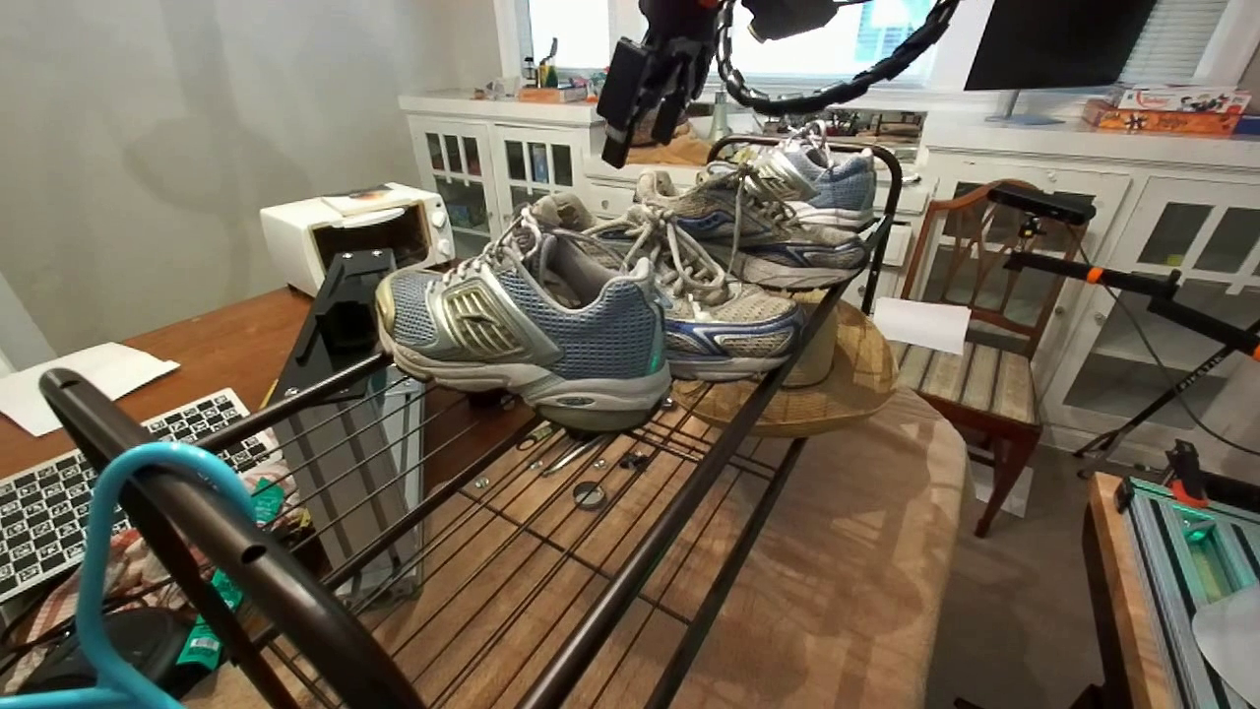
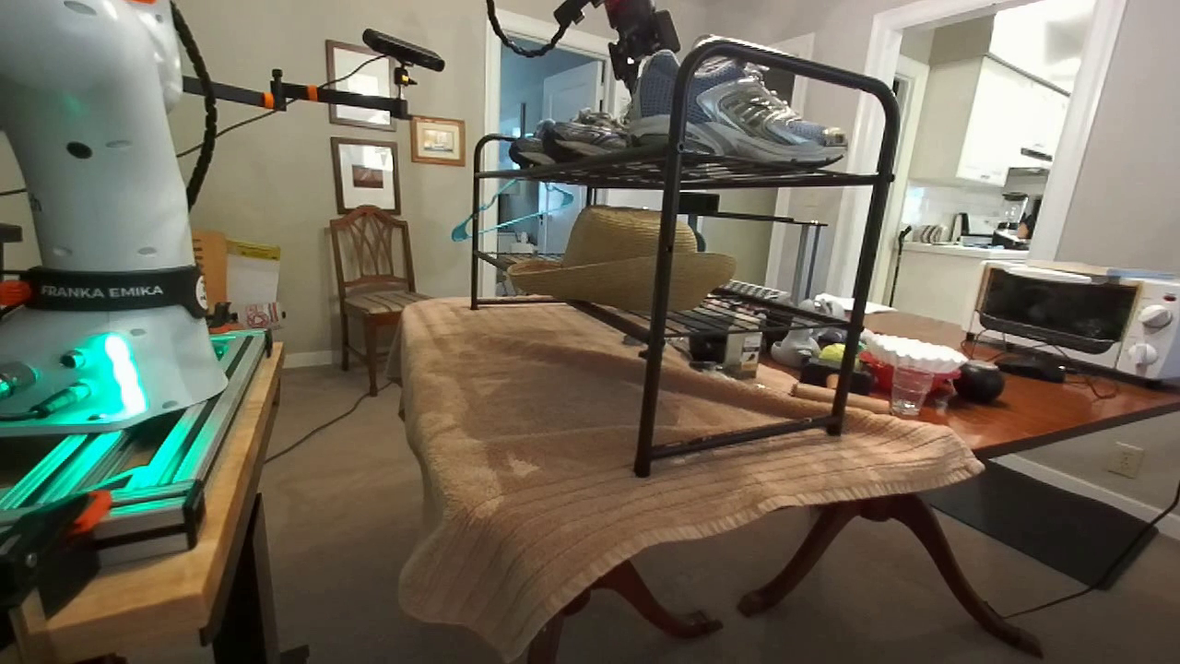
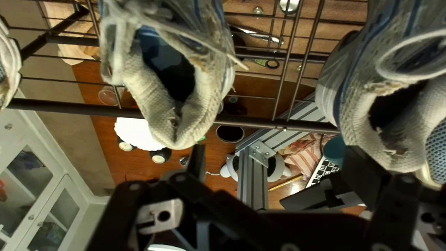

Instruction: Move the blue pair of shoes to the left

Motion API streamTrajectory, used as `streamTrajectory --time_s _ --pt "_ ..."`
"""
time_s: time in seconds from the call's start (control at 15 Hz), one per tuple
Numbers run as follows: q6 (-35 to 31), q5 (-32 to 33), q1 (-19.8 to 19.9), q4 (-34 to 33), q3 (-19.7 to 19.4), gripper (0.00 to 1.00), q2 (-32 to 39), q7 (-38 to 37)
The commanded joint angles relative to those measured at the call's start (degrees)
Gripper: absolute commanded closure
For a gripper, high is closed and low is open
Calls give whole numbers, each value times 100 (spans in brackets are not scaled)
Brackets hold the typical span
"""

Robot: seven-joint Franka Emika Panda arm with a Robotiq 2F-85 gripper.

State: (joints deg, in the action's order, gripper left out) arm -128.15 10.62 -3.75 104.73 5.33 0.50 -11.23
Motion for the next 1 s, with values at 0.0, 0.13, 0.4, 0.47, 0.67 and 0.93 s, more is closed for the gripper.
streamTrajectory --time_s 0.0,0.13,0.4,0.47,0.67,0.93 --pt "190 -325 -95 -320 27 0 216 125" --pt "320 -464 -125 -412 48 0 307 352" --pt "337 -643 -143 -513 47 0 555 693" --pt "361 -702 -144 -534 48 0 605 757" --pt "424 -832 -146 -644 59 26 755 991" --pt "750 -954 -160 -761 66 58 766 1046"
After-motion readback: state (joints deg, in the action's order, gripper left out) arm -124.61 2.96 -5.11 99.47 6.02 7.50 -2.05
